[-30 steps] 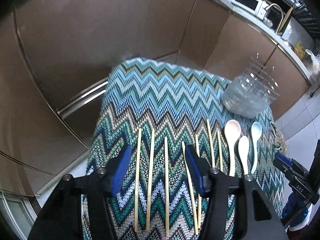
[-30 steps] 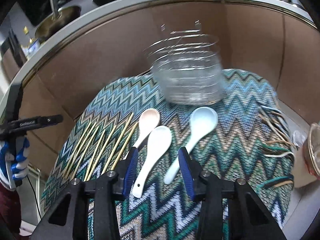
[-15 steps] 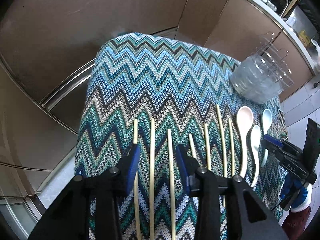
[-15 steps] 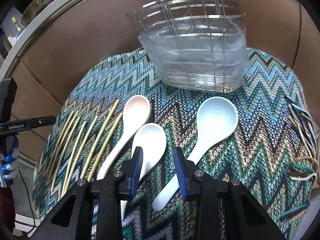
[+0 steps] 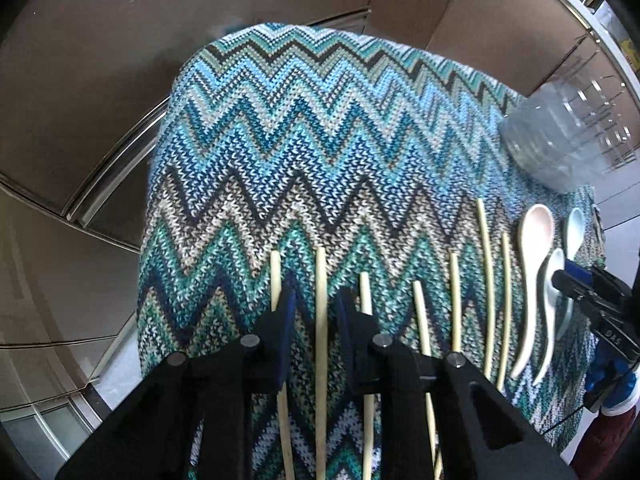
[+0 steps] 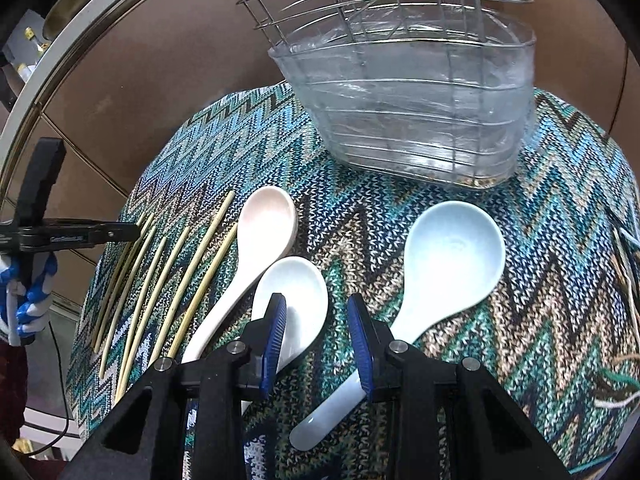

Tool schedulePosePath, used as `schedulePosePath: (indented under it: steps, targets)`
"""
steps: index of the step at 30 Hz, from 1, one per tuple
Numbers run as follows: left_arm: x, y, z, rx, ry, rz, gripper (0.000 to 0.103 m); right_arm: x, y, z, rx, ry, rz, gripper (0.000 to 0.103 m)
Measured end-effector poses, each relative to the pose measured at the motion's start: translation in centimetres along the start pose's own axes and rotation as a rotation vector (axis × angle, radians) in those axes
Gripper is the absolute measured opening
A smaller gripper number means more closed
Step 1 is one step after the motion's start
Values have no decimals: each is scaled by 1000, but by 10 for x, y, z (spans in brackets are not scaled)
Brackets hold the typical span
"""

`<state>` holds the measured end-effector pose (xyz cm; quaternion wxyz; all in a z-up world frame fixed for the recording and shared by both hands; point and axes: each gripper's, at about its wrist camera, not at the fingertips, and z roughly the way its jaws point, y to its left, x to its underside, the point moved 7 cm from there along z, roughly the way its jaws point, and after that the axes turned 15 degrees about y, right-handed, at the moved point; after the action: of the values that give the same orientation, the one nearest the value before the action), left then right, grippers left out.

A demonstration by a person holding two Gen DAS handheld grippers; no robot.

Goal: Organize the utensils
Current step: 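Grasp a white spoon with the right tool while the left tool grasps a wooden chopstick, then carry the spoon into the holder with the right tool while the left drops the chopstick in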

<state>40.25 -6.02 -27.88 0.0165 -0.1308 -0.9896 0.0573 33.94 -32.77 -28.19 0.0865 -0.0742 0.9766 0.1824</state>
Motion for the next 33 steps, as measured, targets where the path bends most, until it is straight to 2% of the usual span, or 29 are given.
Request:
schedulePosePath:
  steps: [11, 12, 13, 14, 21, 27, 33]
  targets:
    - [-4, 15, 8, -39, 28, 19, 12, -7, -3, 1, -19, 18, -23, 30]
    - [-7, 7, 10, -44, 29, 19, 10, -7, -1, 2, -20, 21, -29, 24]
    - [-7, 4, 10, -48, 30, 20, 8, -7, 0, 3, -21, 25, -33, 14]
    - [-6, 4, 10, -53, 29, 22, 6, -7, 0, 4, -26, 28, -35, 10]
    - [-2, -22, 9, -52, -4, 10, 5, 2, 12, -13, -15, -13, -71, 6]
    - [18, -15, -36, -25, -127, 12, 5, 18, 30, -53, 26, -105, -91, 5]
    - [46, -28, -103, -25, -309, 23, 5, 27, 48, -108, 114, -239, -105, 5]
